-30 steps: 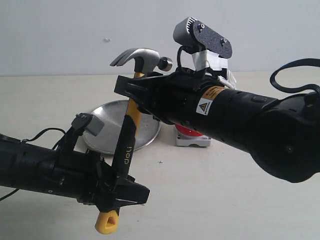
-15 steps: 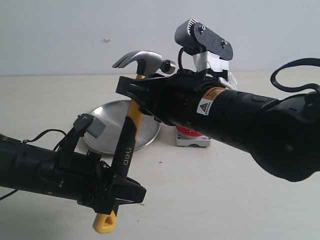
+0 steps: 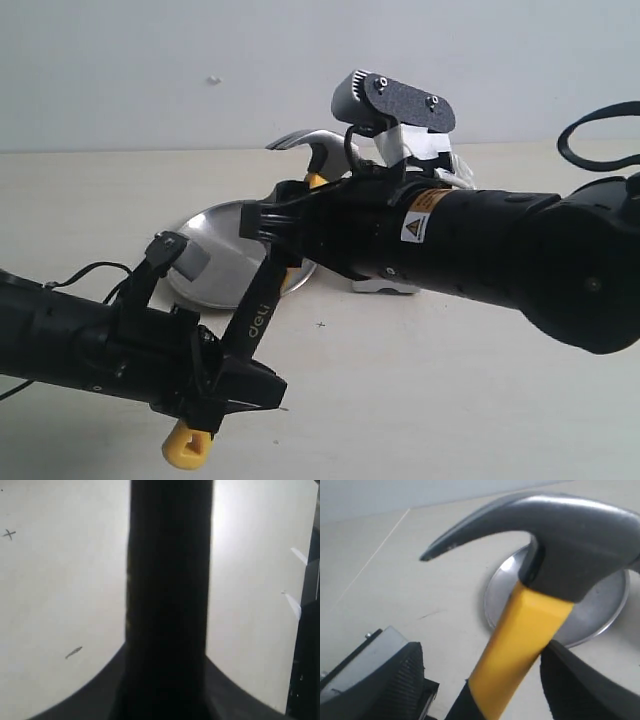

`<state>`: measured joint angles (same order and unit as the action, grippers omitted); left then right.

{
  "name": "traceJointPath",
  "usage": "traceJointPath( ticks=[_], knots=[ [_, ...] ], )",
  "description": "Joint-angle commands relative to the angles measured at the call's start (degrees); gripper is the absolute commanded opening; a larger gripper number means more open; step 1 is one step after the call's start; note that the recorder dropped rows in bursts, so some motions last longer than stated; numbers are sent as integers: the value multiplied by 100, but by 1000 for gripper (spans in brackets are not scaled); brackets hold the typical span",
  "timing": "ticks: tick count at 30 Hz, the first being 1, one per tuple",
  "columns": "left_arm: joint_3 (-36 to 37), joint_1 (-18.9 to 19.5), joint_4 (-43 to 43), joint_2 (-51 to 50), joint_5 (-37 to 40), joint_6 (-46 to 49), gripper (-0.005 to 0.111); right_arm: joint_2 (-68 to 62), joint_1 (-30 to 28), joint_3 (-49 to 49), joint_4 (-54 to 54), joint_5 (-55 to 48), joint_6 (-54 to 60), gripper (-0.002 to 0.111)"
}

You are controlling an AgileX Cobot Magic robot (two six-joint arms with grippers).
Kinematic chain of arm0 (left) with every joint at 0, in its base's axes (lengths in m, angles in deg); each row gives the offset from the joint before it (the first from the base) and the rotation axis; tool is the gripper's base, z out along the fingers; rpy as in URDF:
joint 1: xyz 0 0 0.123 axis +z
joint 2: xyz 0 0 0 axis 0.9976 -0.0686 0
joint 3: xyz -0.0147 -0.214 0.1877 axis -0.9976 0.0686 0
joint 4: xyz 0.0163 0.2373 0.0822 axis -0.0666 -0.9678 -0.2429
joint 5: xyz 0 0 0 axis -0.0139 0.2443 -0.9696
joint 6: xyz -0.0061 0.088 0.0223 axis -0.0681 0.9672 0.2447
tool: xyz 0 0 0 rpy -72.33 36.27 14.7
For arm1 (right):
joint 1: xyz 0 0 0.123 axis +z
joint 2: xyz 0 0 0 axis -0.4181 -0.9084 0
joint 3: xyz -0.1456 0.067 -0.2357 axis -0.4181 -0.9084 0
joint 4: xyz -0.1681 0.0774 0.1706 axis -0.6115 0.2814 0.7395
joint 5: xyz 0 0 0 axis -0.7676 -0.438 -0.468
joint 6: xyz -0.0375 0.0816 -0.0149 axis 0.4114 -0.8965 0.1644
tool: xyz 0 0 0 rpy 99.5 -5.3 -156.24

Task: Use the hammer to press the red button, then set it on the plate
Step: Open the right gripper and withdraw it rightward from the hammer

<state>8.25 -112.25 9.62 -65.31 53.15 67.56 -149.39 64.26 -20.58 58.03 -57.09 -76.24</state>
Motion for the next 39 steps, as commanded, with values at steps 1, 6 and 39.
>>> traceJointPath(
  ticks=[1, 6, 39],
  knots=[
    [-108, 7, 208, 29, 256, 70, 0, 337, 15, 59, -126, -494, 343, 64],
    [-108, 7, 208, 39, 336, 122, 0, 722, 15, 59, -139, -1223, 589, 65],
    [-108, 7, 208, 67, 1096, 51, 0, 5006, 15, -1609, -258, -1974, 1053, 0]
  ],
)
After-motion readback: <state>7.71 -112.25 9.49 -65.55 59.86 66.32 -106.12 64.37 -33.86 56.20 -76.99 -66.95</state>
